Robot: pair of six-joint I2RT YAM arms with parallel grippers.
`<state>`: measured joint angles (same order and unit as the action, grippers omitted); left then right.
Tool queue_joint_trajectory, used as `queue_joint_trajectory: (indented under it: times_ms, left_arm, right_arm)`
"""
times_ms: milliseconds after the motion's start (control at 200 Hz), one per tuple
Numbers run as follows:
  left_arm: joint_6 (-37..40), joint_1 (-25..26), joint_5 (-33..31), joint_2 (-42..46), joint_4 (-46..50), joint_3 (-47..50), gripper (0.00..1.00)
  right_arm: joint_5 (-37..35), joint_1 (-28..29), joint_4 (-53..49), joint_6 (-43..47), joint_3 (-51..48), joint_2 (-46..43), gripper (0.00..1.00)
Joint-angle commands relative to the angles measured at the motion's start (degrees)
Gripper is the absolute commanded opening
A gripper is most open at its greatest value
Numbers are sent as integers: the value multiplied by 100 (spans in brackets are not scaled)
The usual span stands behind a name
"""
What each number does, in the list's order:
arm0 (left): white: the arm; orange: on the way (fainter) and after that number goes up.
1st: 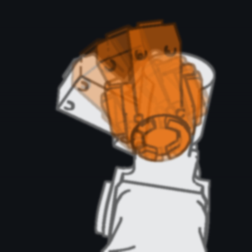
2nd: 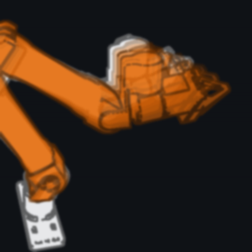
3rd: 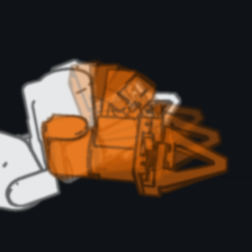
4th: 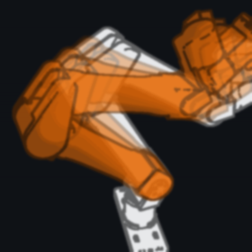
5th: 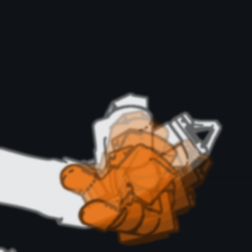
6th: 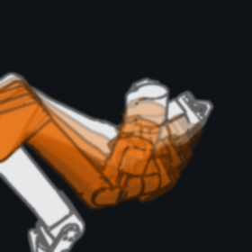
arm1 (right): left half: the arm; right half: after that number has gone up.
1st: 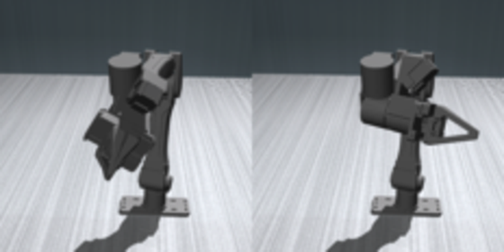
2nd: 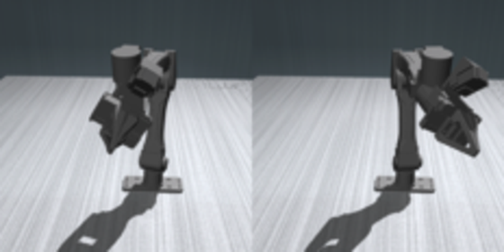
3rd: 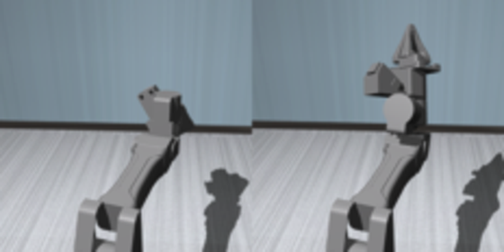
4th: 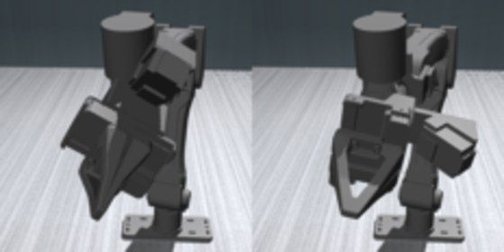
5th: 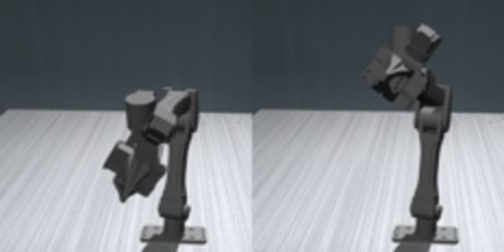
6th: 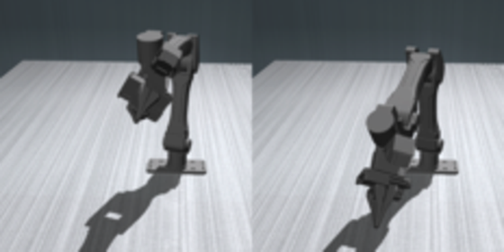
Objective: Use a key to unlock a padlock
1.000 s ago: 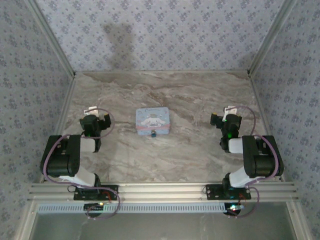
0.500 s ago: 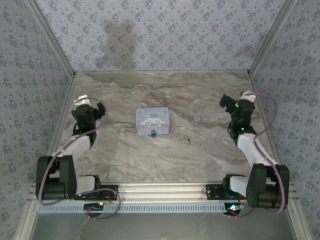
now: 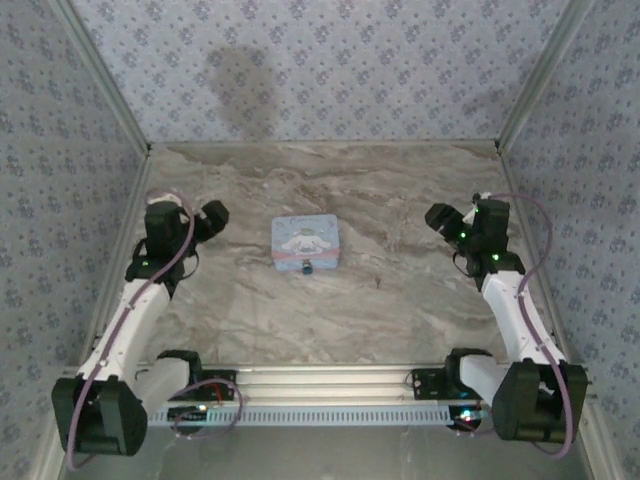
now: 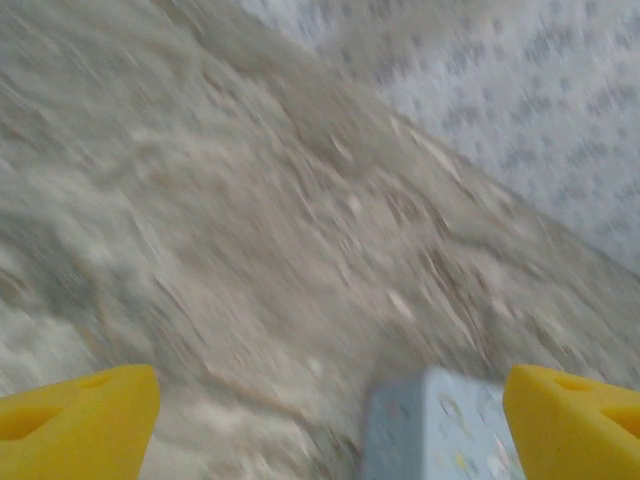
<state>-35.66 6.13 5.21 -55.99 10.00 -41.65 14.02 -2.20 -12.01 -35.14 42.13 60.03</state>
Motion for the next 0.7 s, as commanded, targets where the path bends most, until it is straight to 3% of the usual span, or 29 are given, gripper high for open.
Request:
queue_joint_trajectory:
  times_ms: [0,205,340,695]
  left_arm:
    - [-526,499,279,265,909,-31,86]
    - [-1136,1941,-167,309,1010,242,71]
    - [-1322,2703,-518,257,978,332,66]
    - [-1804,3589,-643,-372,218,527,67]
  right_arm:
    - [-79,394,-1354,204,275,44,72]
    - [-385,1207,-1891,412,527,809,55]
    - [-632,1690,-1856,456,644,1299,50]
    - [-502,2281,-1329,718,847,2633,41]
